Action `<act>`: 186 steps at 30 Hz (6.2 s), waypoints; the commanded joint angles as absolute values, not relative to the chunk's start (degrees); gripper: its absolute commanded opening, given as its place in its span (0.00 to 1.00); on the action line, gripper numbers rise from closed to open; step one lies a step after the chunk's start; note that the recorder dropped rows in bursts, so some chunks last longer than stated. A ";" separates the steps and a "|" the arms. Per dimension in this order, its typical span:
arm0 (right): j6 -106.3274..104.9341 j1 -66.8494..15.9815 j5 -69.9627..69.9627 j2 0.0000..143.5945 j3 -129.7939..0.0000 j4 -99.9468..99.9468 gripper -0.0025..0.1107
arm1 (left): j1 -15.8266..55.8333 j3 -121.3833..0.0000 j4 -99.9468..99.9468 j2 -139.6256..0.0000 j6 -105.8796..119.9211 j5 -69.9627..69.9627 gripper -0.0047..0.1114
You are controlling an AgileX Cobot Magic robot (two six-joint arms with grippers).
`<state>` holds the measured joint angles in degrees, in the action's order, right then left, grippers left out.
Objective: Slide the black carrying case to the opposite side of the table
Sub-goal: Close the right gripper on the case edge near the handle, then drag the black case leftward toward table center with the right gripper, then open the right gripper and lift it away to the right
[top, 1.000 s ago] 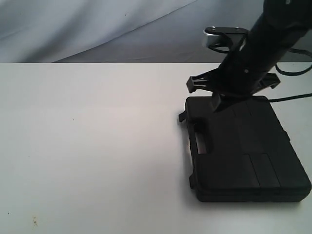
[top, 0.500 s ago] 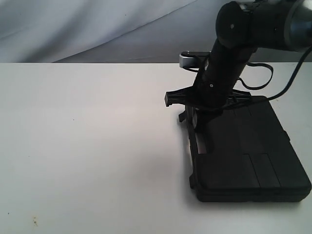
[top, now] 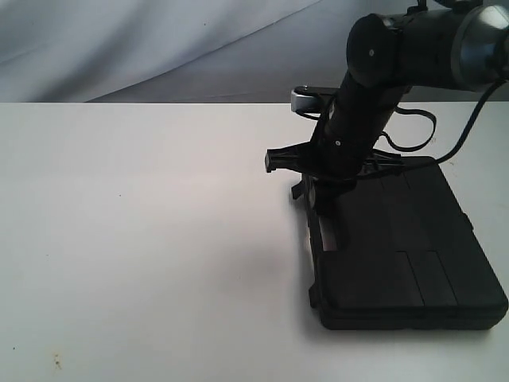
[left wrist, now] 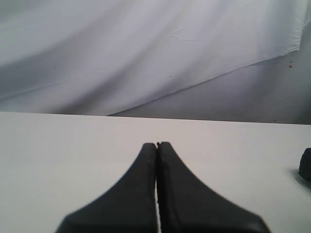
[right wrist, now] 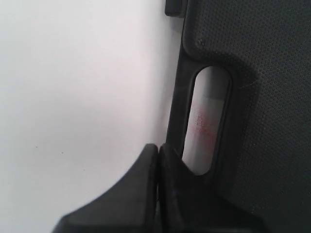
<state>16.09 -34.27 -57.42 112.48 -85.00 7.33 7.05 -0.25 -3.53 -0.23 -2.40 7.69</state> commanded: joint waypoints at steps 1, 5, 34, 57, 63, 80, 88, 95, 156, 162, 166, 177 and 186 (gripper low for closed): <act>16.13 -34.29 -57.33 112.36 -85.41 7.56 0.08 | 6.84 0.00 -3.77 0.00 -2.52 7.53 0.04; 16.38 -34.29 -57.66 112.36 -85.41 7.56 0.33 | 6.84 0.00 -3.77 0.00 -2.52 7.53 0.04; 23.24 -34.39 -52.80 122.38 -85.41 5.62 0.02 | 6.84 0.00 -3.77 0.00 -2.52 7.53 0.04; 33.04 -38.87 -46.34 122.38 -85.41 7.57 0.02 | 6.84 0.00 -3.77 0.00 -2.52 7.53 0.04; 33.04 -39.93 -45.26 122.38 -85.41 7.91 0.02 | 6.84 0.00 -3.77 0.00 -2.52 7.53 0.04; 35.81 -46.05 -58.24 134.32 -108.36 4.49 0.02 | 6.84 0.00 -3.77 0.00 -2.52 7.53 0.04; 37.76 -47.96 -61.09 139.42 -115.72 5.39 0.02 | 6.84 0.00 -3.77 0.00 -2.52 7.53 0.04; 39.49 -47.96 -59.10 139.70 -115.84 5.53 0.02 | 6.84 0.00 -3.77 0.00 -2.52 7.53 0.04; 37.34 -48.79 -69.96 126.21 -115.84 -1.69 0.29 | 6.84 0.00 -3.77 0.00 -2.52 7.53 0.04; 36.65 -52.84 -69.96 121.11 -113.98 -9.07 0.08 | 6.84 0.00 -3.77 0.00 -2.52 7.53 0.04; 37.70 -56.11 -69.96 116.67 -109.43 -13.73 0.02 | 6.84 0.00 -3.77 0.00 -2.52 7.53 0.04; 39.90 -60.04 -62.23 100.73 -86.37 -15.83 0.02 | 6.84 0.00 -3.77 0.00 -2.52 7.53 0.04; 39.78 -60.04 -53.80 84.24 -70.92 -16.06 0.02 | 6.84 0.00 -3.77 0.00 -2.52 7.53 0.04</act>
<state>39.83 -59.91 -56.86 89.08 -74.04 -15.32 7.05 -0.25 -3.53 -0.23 -2.40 7.69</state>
